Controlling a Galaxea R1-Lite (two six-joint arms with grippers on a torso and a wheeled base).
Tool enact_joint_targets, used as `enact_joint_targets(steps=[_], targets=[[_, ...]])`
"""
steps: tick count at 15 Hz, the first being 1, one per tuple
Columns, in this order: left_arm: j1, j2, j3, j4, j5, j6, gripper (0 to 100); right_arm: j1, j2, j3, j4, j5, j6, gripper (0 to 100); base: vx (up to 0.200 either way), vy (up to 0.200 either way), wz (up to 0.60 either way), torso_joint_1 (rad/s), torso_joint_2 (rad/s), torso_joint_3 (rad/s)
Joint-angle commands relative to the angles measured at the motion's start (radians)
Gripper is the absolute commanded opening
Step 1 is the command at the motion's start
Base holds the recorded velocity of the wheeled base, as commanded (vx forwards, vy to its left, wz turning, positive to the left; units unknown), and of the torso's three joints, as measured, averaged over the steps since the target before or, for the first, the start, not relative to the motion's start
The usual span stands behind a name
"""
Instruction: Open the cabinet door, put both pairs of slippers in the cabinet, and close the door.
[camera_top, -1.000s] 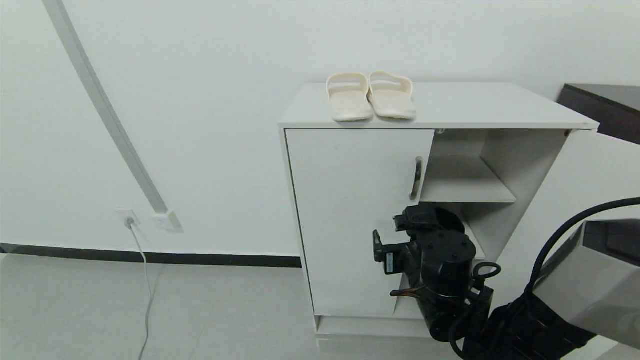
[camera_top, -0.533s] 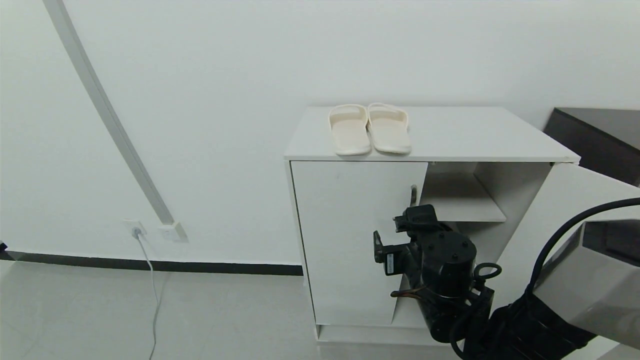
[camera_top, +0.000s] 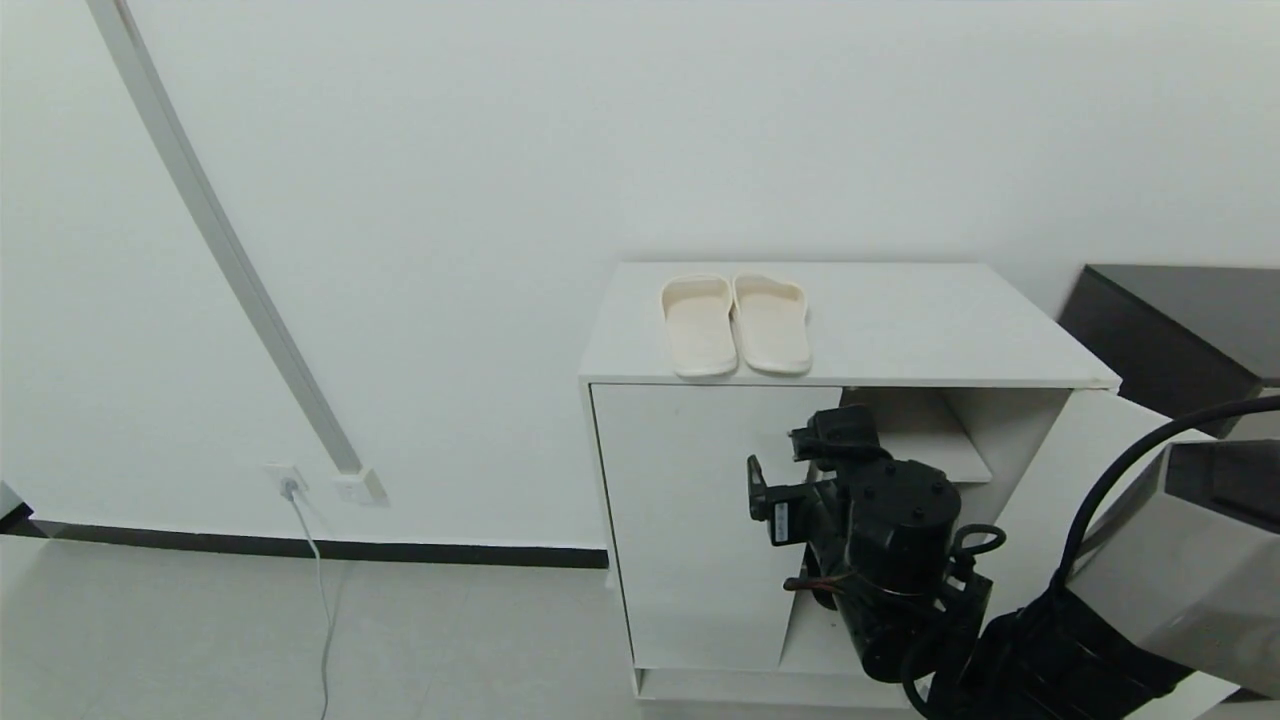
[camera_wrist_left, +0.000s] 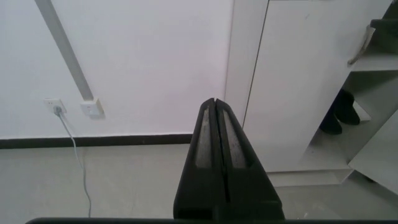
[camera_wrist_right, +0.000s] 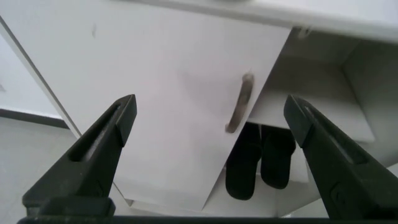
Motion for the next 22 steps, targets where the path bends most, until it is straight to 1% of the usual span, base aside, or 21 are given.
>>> enact_joint_targets(steps=[1, 8, 12, 13, 14, 15, 17, 18, 19, 20, 22], targets=[[0.000, 0.001, 0.000, 0.000, 0.001, -0.001, 0, 0.002, 0.000, 0.002, -0.001, 0.000, -0.001, 100, 0.000, 0.000, 0.00, 0.246, -0.57, -0.330], [0.000, 0.001, 0.000, 0.000, 0.000, 0.001, 0, -0.002, -0.006, 0.007, -0.018, 0.020, -0.001, 100, 0.000, 0.000, 0.00, 0.246, -0.56, -0.314], [0.000, 0.001, 0.000, 0.000, 0.001, 0.001, 0, -0.021, -0.008, -0.001, -0.035, 0.056, -0.031, 100, 0.000, 0.000, 0.00, 0.028, -0.05, -0.033], [0.000, 0.001, 0.000, 0.000, 0.000, 0.001, 0, -0.028, -0.006, -0.013, -0.043, 0.066, -0.044, 100, 0.000, 0.000, 0.00, 0.000, 0.00, 0.000], [0.000, 0.001, 0.000, 0.000, 0.000, 0.002, 0, -0.044, -0.006, -0.059, -0.027, 0.066, -0.054, 100, 0.000, 0.000, 0.00, 0.000, 0.00, 0.000], [0.000, 0.001, 0.000, 0.000, 0.000, 0.002, 0, -0.054, -0.006, -0.105, 0.008, 0.065, -0.054, 100, 0.000, 0.000, 0.00, 0.000, 0.00, 0.000], [0.000, 0.001, 0.000, 0.000, 0.000, 0.002, 0, -0.067, -0.012, -0.219, 0.177, 0.066, -0.023, 100, 0.000, 0.000, 0.00, 0.000, 0.00, 0.000], [0.000, 0.001, 0.000, 0.000, 0.000, 0.004, 0, -0.064, -0.009, -0.268, 0.266, 0.068, 0.014, 100, 0.000, 0.000, 0.00, 0.000, 0.00, 0.000], [0.000, 0.001, 0.000, 0.000, 0.000, 0.004, 0, -0.061, -0.011, -0.292, 0.309, 0.068, 0.032, 100, 0.000, 0.000, 0.00, 0.000, 0.00, 0.000], [0.000, 0.001, 0.000, 0.000, 0.000, 0.002, 0, -0.061, -0.009, -0.357, 0.413, 0.068, 0.080, 100, 0.000, 0.000, 0.00, 0.000, 0.00, 0.000], [0.000, 0.001, 0.000, 0.000, 0.000, 0.002, 0, -0.061, -0.012, -0.416, 0.516, 0.069, 0.120, 100, 0.000, 0.000, 0.00, 0.000, 0.00, 0.000]])
